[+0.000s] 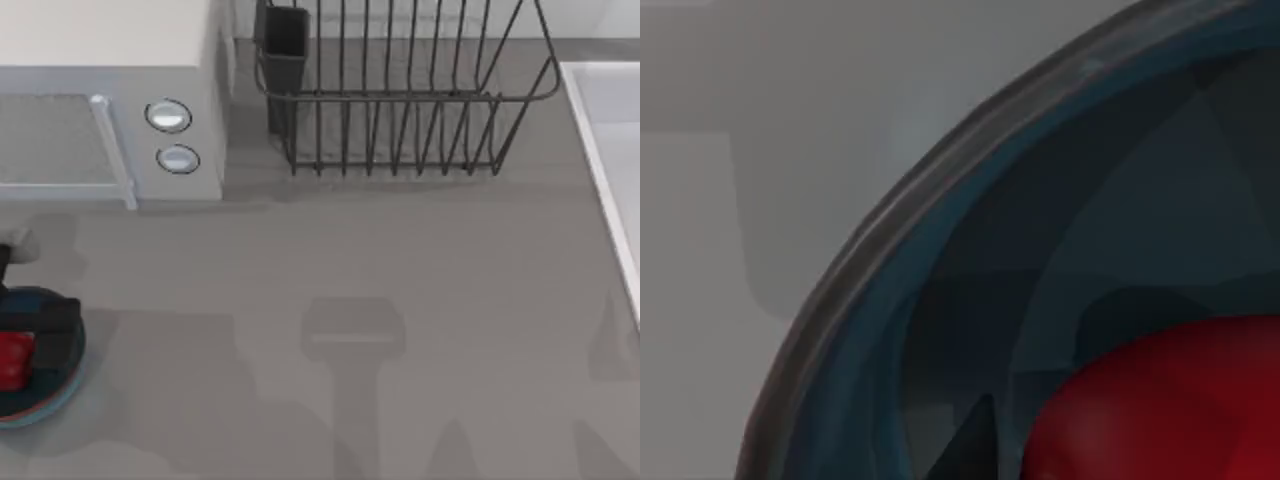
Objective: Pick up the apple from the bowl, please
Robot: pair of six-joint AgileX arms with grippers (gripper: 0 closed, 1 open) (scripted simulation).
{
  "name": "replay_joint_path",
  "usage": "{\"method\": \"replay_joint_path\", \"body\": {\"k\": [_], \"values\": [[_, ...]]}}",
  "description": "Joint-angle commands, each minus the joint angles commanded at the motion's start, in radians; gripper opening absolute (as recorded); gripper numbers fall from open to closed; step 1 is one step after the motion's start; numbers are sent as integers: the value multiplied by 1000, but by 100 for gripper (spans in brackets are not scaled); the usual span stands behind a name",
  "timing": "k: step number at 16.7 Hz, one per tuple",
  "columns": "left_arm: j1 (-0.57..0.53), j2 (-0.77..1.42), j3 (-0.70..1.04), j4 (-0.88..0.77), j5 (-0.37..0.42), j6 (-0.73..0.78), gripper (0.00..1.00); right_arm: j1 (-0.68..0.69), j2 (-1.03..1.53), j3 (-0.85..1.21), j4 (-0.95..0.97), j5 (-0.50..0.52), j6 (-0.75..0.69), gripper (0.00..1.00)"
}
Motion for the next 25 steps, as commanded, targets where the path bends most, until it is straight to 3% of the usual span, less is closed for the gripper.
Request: {"method": "replay_joint_path", "body": {"k": [3,8,21,25], "values": [[2,54,-61,100,0,2,100,0,0,0,0,0,0,100],[3,64,-71,114,0,2,100,0,0,0,0,0,0,100],[3,64,-71,114,0,2,2,0,0,0,0,0,0,100],[3,64,-71,114,0,2,0,0,0,0,0,0,0,100]]}}
